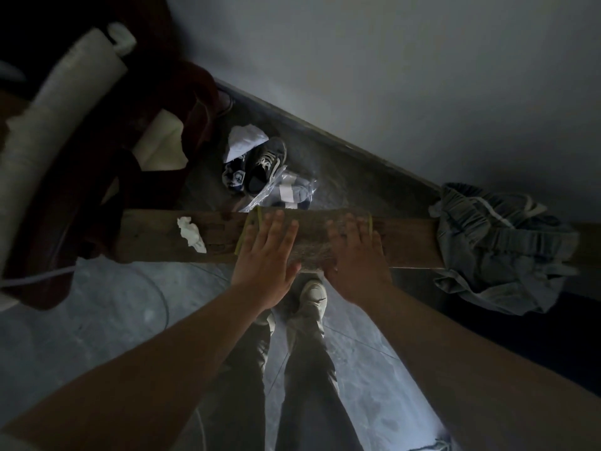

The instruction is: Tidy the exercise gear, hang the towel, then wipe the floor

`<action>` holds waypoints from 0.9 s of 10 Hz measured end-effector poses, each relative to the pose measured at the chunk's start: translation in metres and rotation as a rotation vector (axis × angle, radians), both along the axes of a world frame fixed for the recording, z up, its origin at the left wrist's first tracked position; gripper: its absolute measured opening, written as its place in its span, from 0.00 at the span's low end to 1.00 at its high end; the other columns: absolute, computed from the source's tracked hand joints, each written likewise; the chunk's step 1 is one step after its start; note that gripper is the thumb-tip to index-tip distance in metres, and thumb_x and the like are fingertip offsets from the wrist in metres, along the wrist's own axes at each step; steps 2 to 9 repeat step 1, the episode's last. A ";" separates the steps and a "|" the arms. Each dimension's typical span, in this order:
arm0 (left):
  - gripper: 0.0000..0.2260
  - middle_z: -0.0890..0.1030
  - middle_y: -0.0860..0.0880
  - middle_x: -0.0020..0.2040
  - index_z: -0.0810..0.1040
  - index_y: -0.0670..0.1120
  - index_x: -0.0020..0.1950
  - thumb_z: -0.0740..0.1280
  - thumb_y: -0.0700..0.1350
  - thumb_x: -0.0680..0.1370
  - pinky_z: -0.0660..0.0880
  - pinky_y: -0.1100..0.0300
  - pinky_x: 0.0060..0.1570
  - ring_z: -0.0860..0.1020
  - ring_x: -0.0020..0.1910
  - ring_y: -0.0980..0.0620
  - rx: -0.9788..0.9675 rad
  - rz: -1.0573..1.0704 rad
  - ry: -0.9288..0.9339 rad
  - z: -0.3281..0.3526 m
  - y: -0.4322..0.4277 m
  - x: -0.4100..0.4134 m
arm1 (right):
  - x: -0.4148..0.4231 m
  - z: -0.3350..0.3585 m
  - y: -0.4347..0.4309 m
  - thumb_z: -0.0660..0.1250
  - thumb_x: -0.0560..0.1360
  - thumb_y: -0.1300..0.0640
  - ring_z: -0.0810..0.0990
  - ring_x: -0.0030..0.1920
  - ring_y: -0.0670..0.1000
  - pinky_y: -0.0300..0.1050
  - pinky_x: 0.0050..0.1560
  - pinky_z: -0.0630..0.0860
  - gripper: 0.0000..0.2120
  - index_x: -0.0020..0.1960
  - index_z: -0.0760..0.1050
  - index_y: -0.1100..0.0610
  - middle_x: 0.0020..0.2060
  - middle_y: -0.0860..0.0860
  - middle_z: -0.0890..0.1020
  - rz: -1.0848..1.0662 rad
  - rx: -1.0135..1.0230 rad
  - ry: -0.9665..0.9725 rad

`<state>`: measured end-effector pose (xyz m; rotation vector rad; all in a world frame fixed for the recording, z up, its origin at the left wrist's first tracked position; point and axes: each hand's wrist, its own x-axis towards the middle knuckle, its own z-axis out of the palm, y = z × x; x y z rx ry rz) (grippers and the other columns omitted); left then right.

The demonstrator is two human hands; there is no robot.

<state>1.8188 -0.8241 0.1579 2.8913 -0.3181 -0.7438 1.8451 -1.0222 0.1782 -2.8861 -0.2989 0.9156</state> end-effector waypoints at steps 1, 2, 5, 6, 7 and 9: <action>0.38 0.44 0.43 0.81 0.44 0.49 0.81 0.59 0.61 0.79 0.44 0.42 0.77 0.41 0.80 0.44 -0.021 0.024 -0.056 0.042 -0.003 -0.009 | -0.010 0.040 -0.001 0.62 0.78 0.39 0.51 0.79 0.62 0.62 0.76 0.53 0.38 0.80 0.50 0.51 0.79 0.58 0.55 0.046 0.018 -0.039; 0.38 0.44 0.43 0.81 0.44 0.49 0.81 0.59 0.61 0.79 0.44 0.42 0.77 0.41 0.80 0.44 -0.021 0.024 -0.056 0.042 -0.003 -0.009 | -0.010 0.040 -0.001 0.62 0.78 0.39 0.51 0.79 0.62 0.62 0.76 0.53 0.38 0.80 0.50 0.51 0.79 0.58 0.55 0.046 0.018 -0.039; 0.38 0.44 0.43 0.81 0.44 0.49 0.81 0.59 0.61 0.79 0.44 0.42 0.77 0.41 0.80 0.44 -0.021 0.024 -0.056 0.042 -0.003 -0.009 | -0.010 0.040 -0.001 0.62 0.78 0.39 0.51 0.79 0.62 0.62 0.76 0.53 0.38 0.80 0.50 0.51 0.79 0.58 0.55 0.046 0.018 -0.039; 0.38 0.44 0.43 0.81 0.44 0.49 0.81 0.59 0.61 0.79 0.44 0.42 0.77 0.41 0.80 0.44 -0.021 0.024 -0.056 0.042 -0.003 -0.009 | -0.010 0.040 -0.001 0.62 0.78 0.39 0.51 0.79 0.62 0.62 0.76 0.53 0.38 0.80 0.50 0.51 0.79 0.58 0.55 0.046 0.018 -0.039; 0.38 0.44 0.43 0.81 0.44 0.49 0.81 0.59 0.61 0.79 0.44 0.42 0.77 0.41 0.80 0.44 -0.021 0.024 -0.056 0.042 -0.003 -0.009 | -0.010 0.040 -0.001 0.62 0.78 0.39 0.51 0.79 0.62 0.62 0.76 0.53 0.38 0.80 0.50 0.51 0.79 0.58 0.55 0.046 0.018 -0.039; 0.38 0.44 0.43 0.81 0.44 0.49 0.81 0.59 0.61 0.79 0.44 0.42 0.77 0.41 0.80 0.44 -0.021 0.024 -0.056 0.042 -0.003 -0.009 | -0.010 0.040 -0.001 0.62 0.78 0.39 0.51 0.79 0.62 0.62 0.76 0.53 0.38 0.80 0.50 0.51 0.79 0.58 0.55 0.046 0.018 -0.039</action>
